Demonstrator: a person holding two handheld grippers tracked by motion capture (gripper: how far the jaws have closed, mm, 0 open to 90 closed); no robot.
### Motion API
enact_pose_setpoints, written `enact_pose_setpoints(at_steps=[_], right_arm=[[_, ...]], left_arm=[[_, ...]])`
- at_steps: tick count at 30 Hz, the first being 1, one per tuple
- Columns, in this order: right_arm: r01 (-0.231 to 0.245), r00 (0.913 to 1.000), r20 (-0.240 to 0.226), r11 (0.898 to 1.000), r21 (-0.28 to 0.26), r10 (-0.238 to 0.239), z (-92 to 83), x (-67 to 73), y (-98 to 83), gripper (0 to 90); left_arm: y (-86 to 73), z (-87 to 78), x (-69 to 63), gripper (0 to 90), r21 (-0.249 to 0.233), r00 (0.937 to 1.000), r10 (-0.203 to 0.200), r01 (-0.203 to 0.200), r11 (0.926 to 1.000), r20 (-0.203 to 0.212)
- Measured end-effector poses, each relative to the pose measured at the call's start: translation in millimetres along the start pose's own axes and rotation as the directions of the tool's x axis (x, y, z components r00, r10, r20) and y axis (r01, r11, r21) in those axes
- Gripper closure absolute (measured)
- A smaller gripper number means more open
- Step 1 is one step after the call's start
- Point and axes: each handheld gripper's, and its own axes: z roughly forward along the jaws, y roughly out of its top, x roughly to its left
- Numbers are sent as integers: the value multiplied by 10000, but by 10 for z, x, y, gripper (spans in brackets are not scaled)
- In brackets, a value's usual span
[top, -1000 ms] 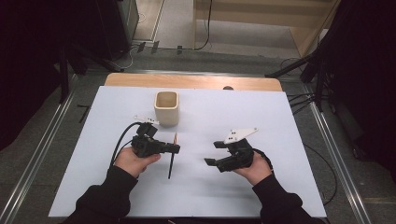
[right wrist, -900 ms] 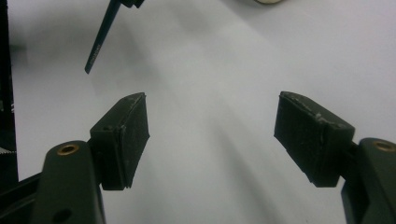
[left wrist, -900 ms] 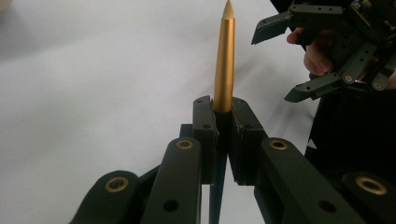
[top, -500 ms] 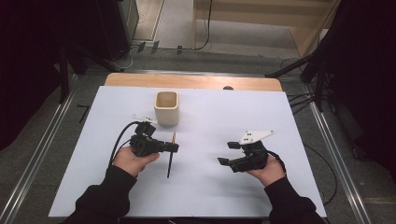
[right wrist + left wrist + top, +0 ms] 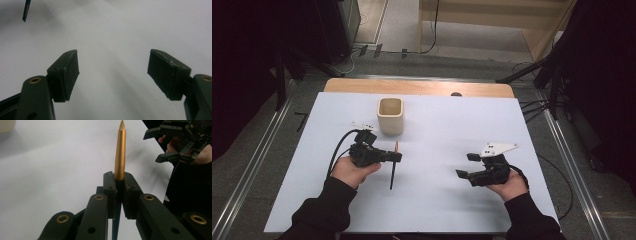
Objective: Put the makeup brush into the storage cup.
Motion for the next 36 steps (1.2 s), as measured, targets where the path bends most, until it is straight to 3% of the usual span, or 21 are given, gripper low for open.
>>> enact_pose_setpoints(at_steps=[7, 18, 27, 36], right_arm=[[-87, 9998, 200, 10000, 26, 86, -70, -35, -97, 245], [-523, 9984, 211, 9986, 65, 521, -97, -82, -187, 245], [-644, 9977, 198, 9979, -109, 646, -128, -136, -192, 245], [-610, 9978, 271, 9980, 148, 605, -103, -137, -215, 245]], left_arm=[[3, -48, 9, 832, -161, 9999, -141, 141, 9998, 20], [29, -38, -25, 832, -26, 9999, -157, 157, 9999, 27], [139, -162, -33, 831, -357, 10000, 93, -94, 9993, -35], [260, -247, -38, 831, -420, 9997, 149, -158, 9990, -201]])
